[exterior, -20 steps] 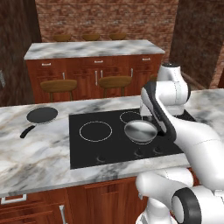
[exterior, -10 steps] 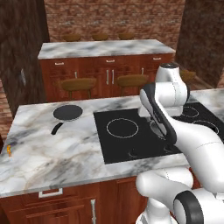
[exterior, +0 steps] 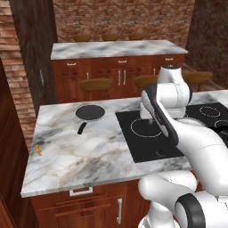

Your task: Place both pans onto different burners. Then place the bell pepper and the shrimp on different pans.

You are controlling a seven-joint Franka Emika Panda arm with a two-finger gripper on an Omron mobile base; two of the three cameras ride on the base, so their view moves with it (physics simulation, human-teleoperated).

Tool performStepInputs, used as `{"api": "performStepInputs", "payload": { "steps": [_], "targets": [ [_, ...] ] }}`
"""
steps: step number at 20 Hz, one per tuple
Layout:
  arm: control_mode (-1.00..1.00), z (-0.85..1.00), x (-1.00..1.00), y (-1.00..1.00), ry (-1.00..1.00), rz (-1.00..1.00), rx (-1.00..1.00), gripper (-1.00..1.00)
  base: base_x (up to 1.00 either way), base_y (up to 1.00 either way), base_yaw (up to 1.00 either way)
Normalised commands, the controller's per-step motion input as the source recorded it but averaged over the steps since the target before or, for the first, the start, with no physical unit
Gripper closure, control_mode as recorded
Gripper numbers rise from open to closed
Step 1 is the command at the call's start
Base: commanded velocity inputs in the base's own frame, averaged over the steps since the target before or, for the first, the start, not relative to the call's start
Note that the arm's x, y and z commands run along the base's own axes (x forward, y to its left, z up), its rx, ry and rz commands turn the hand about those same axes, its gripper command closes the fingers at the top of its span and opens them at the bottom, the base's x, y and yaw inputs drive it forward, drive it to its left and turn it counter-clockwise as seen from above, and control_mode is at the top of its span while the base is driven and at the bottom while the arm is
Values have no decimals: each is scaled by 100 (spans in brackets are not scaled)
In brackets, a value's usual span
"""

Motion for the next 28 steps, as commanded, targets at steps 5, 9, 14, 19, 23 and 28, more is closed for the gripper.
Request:
{"api": "performStepInputs", "payload": {
  "steps": [5, 9, 14, 19, 23, 28],
  "targets": [
    [100, 0, 0, 0, 0, 0, 0, -100, 1, 55, 0],
    [100, 0, 0, 0, 0, 0, 0, -100, 11, 41, 0],
    [100, 0, 0, 0, 0, 0, 0, -100, 38, 12, 0],
    [100, 0, 0, 0, 0, 0, 0, -100, 48, 0, 0],
    [100, 0, 0, 0, 0, 0, 0, -100, 43, 0, 0],
    [-100, 0, 25, 2, 0, 0, 0, -100, 15, 0, 0]
  ]
}}
